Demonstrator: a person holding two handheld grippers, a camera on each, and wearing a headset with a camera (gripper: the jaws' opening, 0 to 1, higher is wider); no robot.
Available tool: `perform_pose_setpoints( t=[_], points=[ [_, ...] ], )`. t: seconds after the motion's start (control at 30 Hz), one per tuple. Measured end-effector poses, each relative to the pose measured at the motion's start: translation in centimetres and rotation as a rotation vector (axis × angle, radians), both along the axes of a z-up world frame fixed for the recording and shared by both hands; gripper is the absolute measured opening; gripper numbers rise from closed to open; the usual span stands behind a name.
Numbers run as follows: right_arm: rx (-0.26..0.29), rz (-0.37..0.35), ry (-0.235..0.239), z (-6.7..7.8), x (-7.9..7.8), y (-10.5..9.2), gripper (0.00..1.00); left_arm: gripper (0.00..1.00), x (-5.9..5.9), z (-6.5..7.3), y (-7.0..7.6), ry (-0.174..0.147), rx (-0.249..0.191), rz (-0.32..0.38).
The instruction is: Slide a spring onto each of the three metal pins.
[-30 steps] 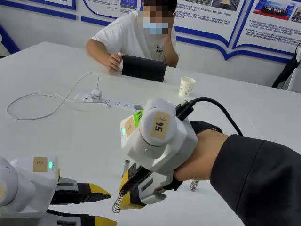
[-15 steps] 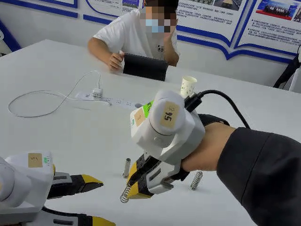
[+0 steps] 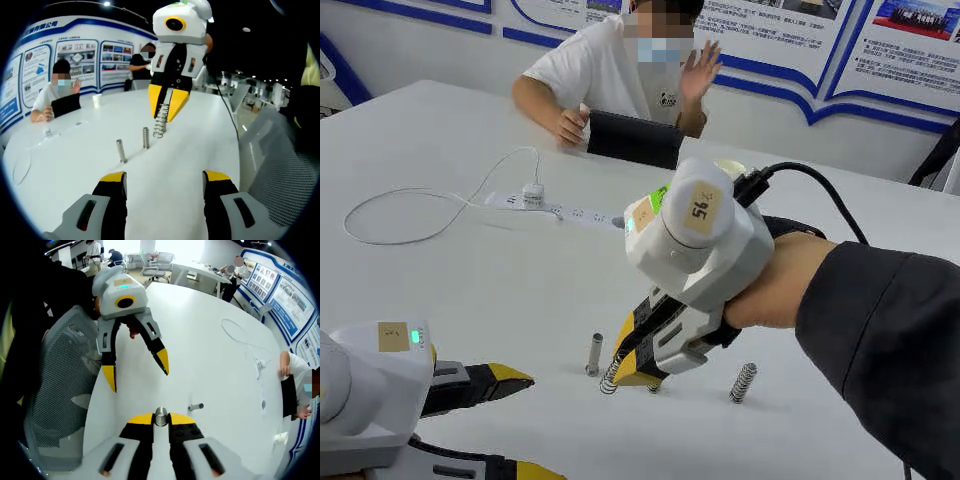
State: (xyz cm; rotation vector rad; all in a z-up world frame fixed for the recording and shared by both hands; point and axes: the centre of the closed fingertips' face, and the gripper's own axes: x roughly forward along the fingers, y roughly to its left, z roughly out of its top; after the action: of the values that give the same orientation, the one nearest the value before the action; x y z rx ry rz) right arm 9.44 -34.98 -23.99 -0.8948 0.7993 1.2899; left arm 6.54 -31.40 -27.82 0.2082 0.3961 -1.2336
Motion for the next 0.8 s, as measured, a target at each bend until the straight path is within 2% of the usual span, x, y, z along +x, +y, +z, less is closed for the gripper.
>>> perform_pose_setpoints(
  t=[0.47, 0.8],
  points=[
    [-0.013, -0.064, -0.029, -0.1, 4.1, -0.8, 0.12, 0.64, 0.0, -0.3, 0.1, 0.013, -0.004, 0.007],
    [-0.019, -0.087, -0.018, -0.9, 6.3, -0.2, 0.12, 0.64, 0.3, -0.3, 0.5, 0.017, -0.005, 0.016]
  ],
)
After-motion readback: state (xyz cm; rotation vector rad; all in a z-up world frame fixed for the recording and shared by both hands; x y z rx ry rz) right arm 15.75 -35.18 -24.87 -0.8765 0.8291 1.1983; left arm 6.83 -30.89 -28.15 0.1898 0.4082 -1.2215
